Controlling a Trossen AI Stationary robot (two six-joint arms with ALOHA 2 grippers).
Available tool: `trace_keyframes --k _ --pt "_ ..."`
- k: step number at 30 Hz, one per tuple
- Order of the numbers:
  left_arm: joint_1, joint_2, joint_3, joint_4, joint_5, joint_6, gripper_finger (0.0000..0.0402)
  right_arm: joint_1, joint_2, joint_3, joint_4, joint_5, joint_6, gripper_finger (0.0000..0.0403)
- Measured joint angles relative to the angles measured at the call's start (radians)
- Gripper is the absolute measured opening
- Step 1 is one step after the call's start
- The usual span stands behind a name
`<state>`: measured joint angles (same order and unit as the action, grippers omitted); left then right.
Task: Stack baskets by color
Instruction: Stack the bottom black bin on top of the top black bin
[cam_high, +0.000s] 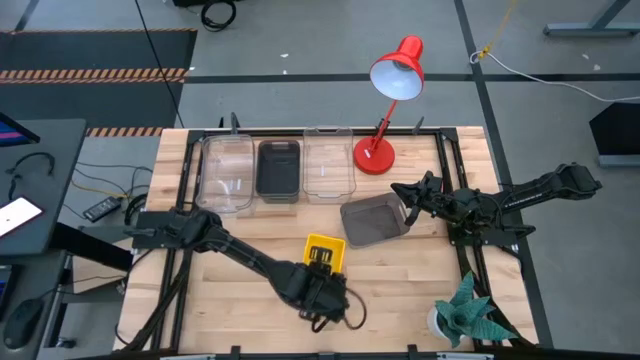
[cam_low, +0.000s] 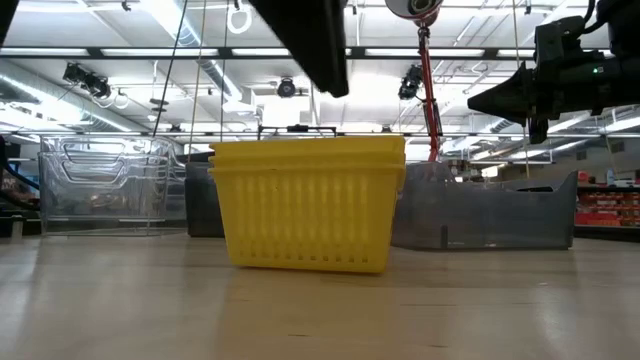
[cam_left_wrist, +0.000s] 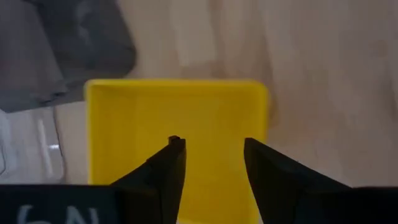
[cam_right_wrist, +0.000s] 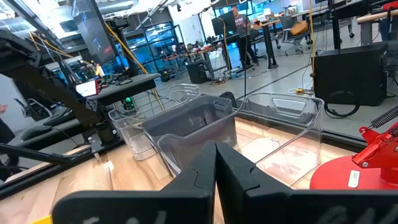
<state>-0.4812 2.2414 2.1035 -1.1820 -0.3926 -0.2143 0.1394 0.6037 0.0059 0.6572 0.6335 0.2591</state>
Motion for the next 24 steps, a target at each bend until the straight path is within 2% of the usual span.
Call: trace_keyframes --k 3,5,10,15,24 --pt "0.033 0.000 0.016 0.084 0.003 -0.024 0.0154 0.000 0.000 0.000 0.000 0.000 0.000 0.0013" --pt "0.053 -0.001 0.017 0.120 0.007 0.014 0.0144 0.000 0.000 0.000 0.000 0.000 0.000 0.0013" --pt "0.114 0.000 0.015 0.116 -0.054 0.178 0.0129 0.000 0.000 0.000 0.000 0.000 0.000 0.0013" --pt "0.198 0.000 0.011 0.116 -0.059 0.330 0.0138 0.000 0.000 0.000 0.000 0.000 0.000 0.0013" --pt "0.288 0.012 -0.087 0.165 -0.066 0.677 0.0144 0.000 0.000 0.000 0.000 0.000 0.000 0.0013"
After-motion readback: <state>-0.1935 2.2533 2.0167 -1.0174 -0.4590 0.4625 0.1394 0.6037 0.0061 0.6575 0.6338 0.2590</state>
